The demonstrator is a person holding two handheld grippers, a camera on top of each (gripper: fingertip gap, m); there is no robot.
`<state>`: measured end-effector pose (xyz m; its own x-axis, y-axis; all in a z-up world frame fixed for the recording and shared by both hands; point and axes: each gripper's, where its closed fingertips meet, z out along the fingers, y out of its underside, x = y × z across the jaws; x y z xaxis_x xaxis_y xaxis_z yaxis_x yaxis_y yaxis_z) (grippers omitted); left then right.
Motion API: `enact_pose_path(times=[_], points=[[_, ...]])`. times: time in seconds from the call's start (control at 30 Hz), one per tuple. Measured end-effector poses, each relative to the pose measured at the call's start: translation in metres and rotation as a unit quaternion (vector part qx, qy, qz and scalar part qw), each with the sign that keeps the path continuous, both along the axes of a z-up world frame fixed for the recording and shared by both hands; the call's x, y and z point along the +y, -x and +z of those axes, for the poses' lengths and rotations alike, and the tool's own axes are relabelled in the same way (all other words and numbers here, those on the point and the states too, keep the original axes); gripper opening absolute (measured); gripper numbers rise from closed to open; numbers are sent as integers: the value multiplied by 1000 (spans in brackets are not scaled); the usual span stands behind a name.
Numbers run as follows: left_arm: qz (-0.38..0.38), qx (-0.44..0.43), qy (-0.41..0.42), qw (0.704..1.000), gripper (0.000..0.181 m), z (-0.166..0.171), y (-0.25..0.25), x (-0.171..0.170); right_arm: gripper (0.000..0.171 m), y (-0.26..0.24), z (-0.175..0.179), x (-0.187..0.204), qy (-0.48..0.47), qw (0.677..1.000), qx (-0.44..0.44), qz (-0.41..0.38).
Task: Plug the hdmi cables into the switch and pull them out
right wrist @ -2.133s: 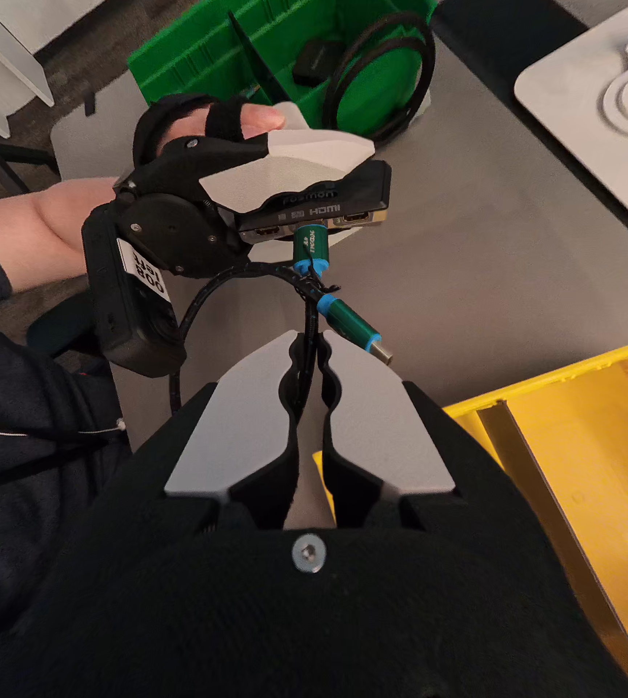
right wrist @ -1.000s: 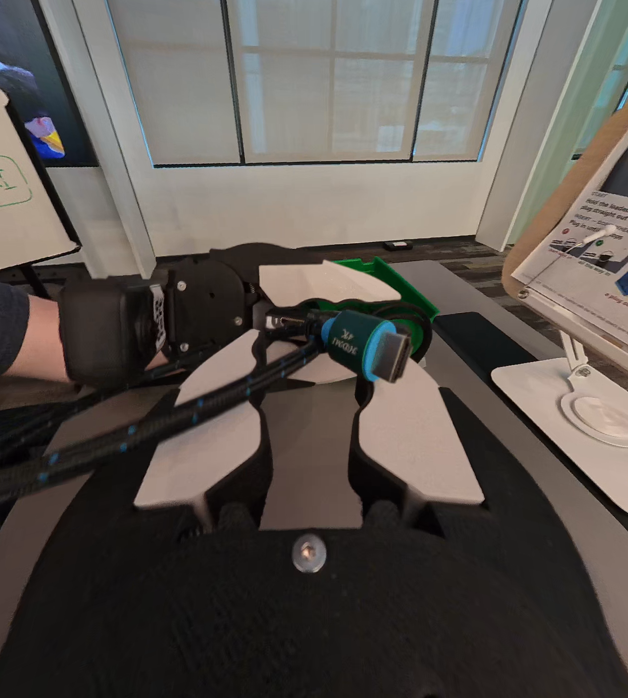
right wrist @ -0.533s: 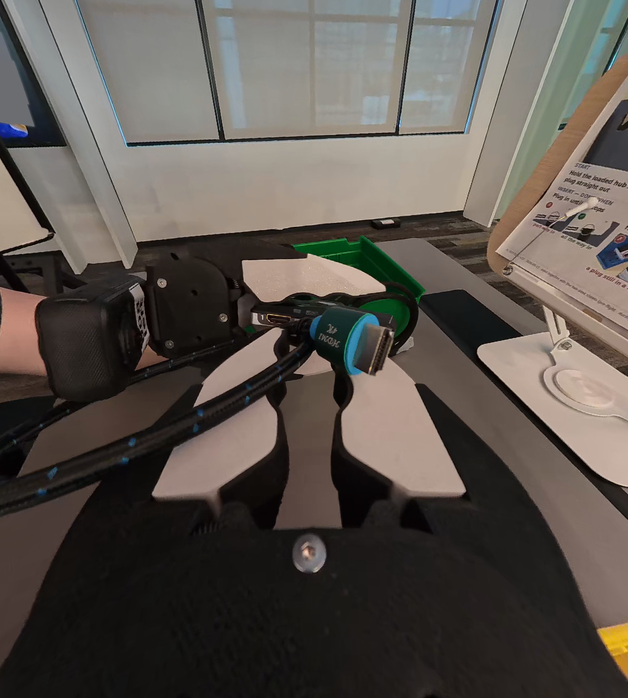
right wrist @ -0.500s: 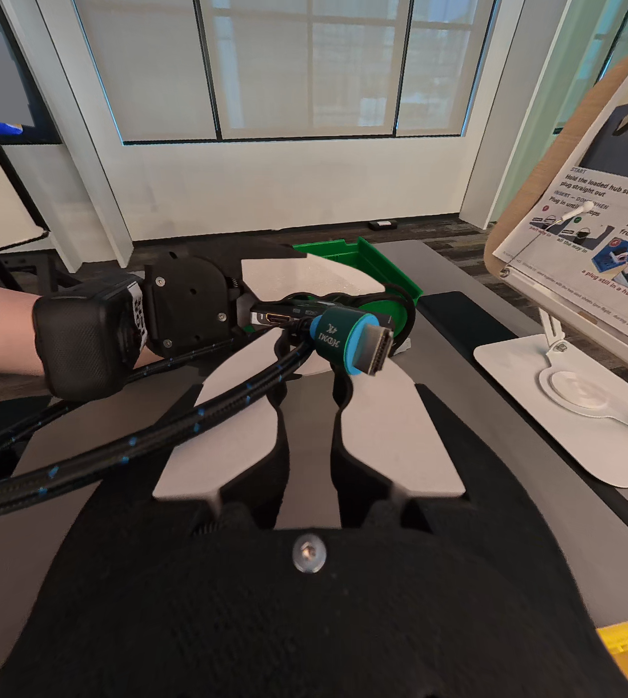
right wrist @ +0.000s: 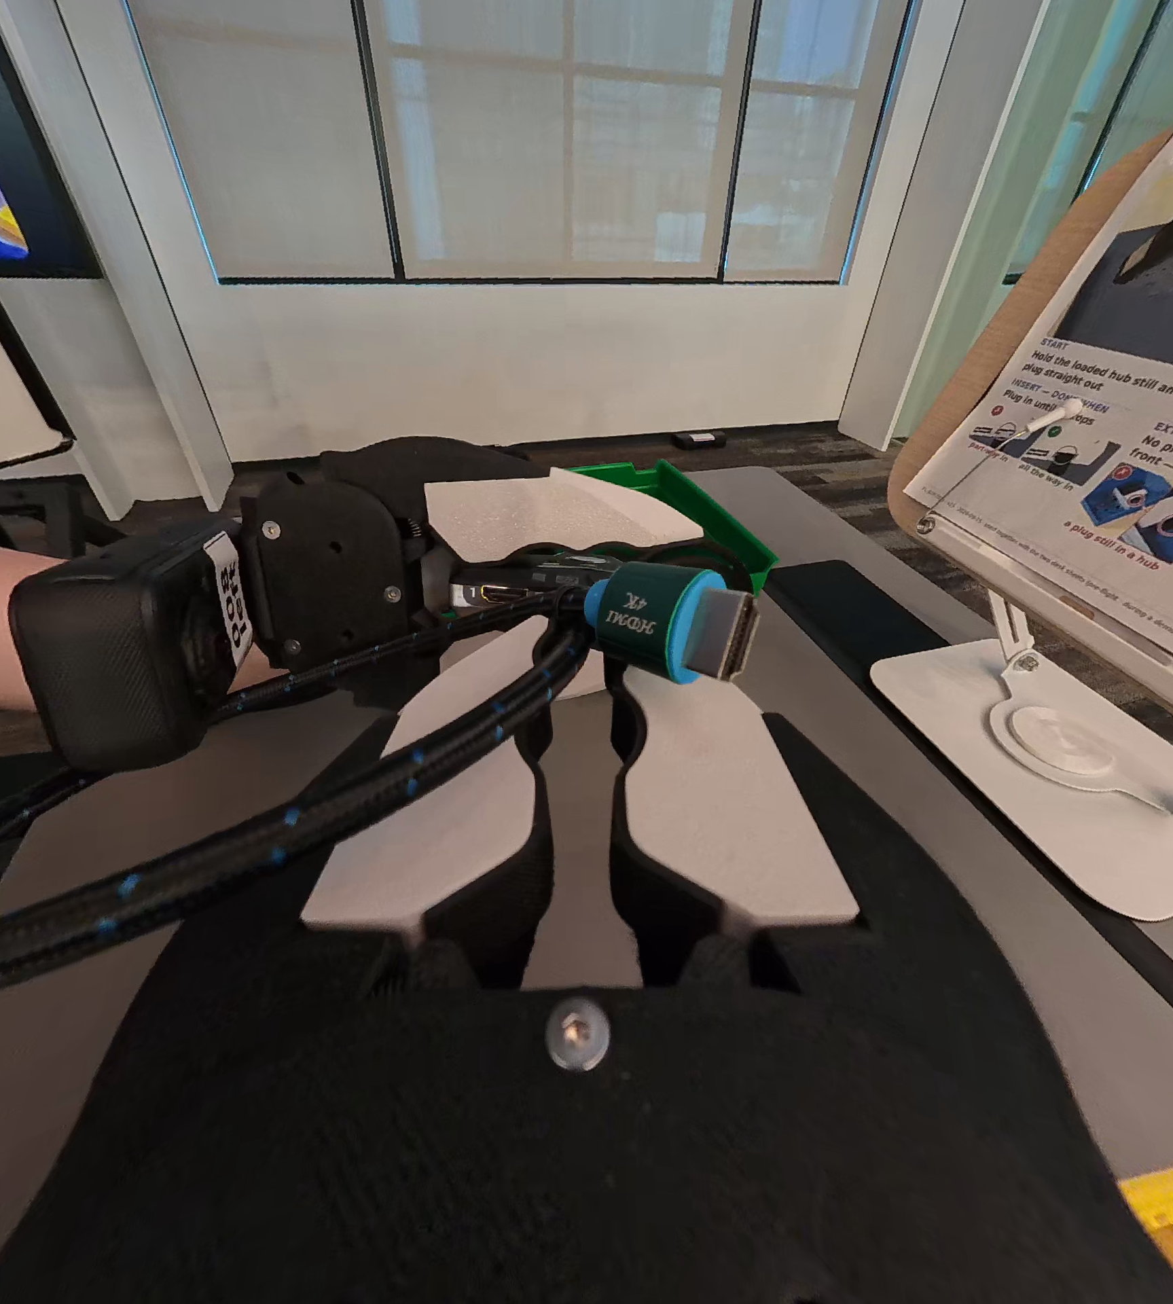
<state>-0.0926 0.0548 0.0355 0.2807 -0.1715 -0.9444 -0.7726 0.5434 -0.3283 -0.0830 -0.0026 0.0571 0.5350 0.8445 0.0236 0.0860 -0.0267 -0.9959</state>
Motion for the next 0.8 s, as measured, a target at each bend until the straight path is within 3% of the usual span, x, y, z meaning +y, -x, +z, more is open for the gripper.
enact_pose_path(times=[0.5,0.8], points=[[-39,5,-12,999,35,-2,-7,-12,11,-2,-7,-3,28,999,-15,10],[-22,-12,3,1000,36,2,-5,-7,11,-2,-1,-5,-24,999,-46,-1]])
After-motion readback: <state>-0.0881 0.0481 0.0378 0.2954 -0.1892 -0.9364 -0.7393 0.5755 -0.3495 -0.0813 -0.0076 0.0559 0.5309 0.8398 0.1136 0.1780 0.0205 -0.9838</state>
